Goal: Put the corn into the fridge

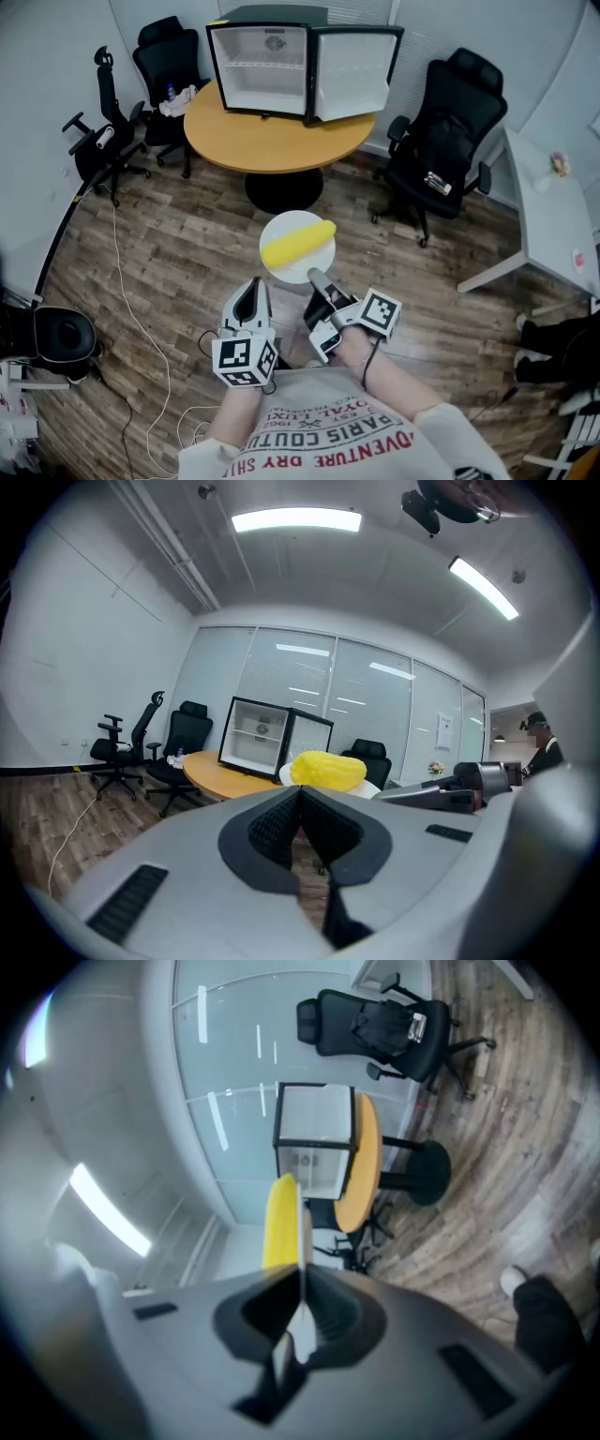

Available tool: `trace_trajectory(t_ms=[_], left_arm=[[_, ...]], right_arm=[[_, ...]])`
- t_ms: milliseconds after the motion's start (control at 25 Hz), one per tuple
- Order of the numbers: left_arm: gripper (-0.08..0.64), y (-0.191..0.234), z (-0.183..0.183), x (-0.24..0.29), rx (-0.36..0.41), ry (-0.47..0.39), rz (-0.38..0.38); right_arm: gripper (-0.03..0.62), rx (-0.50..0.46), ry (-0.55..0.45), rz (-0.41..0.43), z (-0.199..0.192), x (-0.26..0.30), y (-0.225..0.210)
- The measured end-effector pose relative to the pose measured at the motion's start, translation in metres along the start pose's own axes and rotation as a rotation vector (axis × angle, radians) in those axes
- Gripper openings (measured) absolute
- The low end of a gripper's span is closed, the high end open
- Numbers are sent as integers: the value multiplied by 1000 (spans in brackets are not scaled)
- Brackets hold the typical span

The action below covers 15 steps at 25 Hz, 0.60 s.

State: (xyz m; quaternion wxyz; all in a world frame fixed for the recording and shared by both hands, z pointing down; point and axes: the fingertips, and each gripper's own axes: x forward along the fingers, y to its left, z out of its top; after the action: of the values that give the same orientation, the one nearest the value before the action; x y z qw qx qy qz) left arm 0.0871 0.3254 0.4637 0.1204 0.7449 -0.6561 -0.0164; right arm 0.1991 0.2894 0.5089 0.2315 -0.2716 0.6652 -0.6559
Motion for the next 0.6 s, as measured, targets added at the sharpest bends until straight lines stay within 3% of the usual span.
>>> trace_trajectory(t_ms=[240,600], left_arm=[[31,36,16,39,43,2,-3],[31,111,58,109,73,17,-88]], right_arm=[[40,-5,-33,-3,15,48,5],[40,-8,-113,-26,22,146,20]])
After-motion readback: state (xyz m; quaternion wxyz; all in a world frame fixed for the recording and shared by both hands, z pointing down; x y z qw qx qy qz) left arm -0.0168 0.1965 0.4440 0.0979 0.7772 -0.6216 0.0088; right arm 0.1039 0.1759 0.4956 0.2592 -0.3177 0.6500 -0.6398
